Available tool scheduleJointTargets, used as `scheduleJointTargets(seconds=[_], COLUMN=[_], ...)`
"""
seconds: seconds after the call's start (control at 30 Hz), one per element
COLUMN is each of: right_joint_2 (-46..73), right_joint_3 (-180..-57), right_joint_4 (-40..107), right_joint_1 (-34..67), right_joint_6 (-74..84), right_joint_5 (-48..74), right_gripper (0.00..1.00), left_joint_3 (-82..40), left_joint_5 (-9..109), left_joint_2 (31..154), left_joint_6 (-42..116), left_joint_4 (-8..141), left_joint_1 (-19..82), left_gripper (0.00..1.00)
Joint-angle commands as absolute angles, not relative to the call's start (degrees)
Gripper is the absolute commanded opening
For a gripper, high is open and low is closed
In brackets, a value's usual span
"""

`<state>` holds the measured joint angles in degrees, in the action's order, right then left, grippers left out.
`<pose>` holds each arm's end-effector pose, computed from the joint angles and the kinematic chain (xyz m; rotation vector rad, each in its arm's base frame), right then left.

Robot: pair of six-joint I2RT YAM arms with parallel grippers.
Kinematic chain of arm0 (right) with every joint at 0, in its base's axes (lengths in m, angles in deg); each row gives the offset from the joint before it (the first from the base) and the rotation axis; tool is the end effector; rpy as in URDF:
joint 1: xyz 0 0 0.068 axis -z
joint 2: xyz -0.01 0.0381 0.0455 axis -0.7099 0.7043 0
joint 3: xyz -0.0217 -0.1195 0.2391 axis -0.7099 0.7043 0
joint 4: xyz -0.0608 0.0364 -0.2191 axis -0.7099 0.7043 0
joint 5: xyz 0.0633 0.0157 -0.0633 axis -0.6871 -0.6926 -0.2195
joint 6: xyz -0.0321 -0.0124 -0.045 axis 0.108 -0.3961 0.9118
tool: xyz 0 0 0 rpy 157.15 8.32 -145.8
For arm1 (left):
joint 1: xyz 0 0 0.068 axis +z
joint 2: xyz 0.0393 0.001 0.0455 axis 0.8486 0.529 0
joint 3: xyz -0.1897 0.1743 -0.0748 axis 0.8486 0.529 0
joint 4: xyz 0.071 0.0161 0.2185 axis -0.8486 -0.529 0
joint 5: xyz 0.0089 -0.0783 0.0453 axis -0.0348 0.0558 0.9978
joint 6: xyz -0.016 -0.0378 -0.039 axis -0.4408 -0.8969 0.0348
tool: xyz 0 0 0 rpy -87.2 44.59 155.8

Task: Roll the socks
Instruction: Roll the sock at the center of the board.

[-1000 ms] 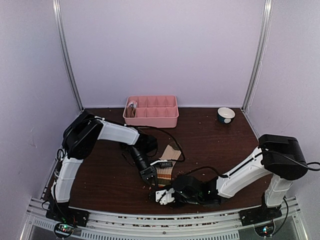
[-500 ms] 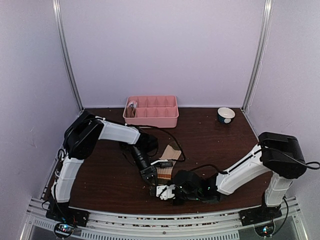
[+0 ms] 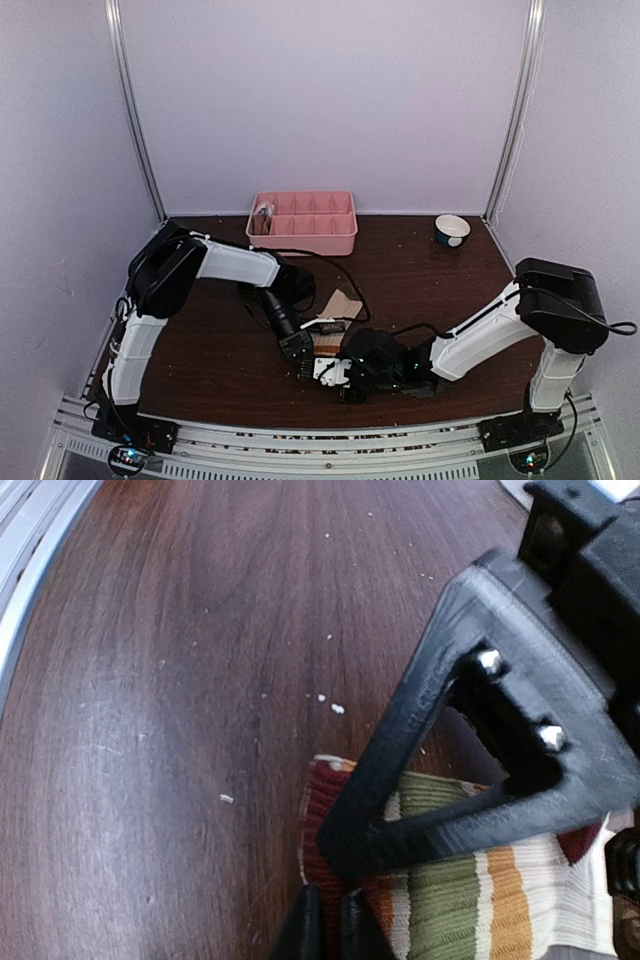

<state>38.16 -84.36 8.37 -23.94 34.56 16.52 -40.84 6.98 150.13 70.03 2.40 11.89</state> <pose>0.1120 0.3029 0.1273 -1.6903 1.5740 0.5082 0.2367 -0.2911 0.1109 -1.2853 -2.1676 1.1123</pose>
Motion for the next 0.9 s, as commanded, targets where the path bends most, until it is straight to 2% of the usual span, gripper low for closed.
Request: scheduleJointTargets(seconds=[0.0,0.2,0.4,0.5,0.63,0.87], right_joint_2=[44.53,44.34,43.87,43.29,43.59,49.33], right_joint_3=[-84.85,-84.94,-85.03,-84.94,-86.21,-89.88], right_joint_4=[26.25,27.3,28.12,28.02,28.53,29.25], right_joint_1=[-22.46,-19.59,-18.29,-16.99,-12.97,-7.41], right_joint_6=[31.82,26.24,21.58,18.98,14.16,2.93], right_joint_5=[11.93,4.37,-1.74,-5.21,-11.6,-23.27], right_gripper=[0.01,0.0,0.0,0.0,0.0,0.0], left_joint_3=[-39.1,-28.45,-16.41,-12.09,-9.62,-5.05], left_joint_5=[20.8,21.15,16.85,13.67,13.05,19.9], left_joint_2=[151.32,136.43,124.07,119.91,117.56,116.26], left_joint_6=[74.96,77.45,77.91,80.32,84.38,87.12], left_joint_4=[6.35,20.1,34.09,37.82,37.86,43.12], left_joint_1=[13.24,15.56,18.32,18.17,15.79,9.94], left_gripper=[0.23,0.4,0.41,0.46,0.44,0.39])
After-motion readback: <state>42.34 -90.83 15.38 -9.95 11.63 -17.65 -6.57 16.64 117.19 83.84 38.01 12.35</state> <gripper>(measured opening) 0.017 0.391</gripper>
